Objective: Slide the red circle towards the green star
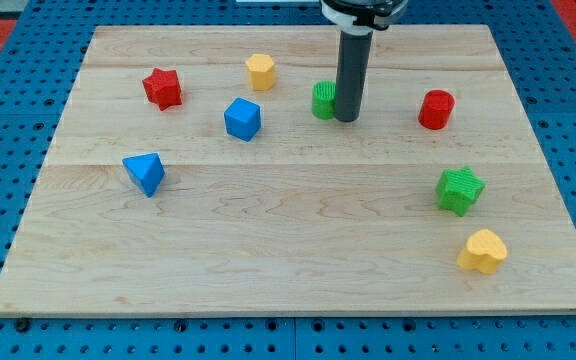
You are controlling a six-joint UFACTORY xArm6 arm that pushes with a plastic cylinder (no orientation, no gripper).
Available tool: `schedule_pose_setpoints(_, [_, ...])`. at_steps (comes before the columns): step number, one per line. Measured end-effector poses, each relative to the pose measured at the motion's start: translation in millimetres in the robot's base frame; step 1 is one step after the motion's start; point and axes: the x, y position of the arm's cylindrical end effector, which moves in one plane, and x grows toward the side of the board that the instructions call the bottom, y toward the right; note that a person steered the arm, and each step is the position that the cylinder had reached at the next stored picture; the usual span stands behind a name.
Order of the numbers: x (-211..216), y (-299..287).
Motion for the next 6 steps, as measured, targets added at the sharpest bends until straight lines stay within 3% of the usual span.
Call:
schedule_pose_setpoints(2, [-42,57])
schedule_pose_setpoints(6, [-27,106])
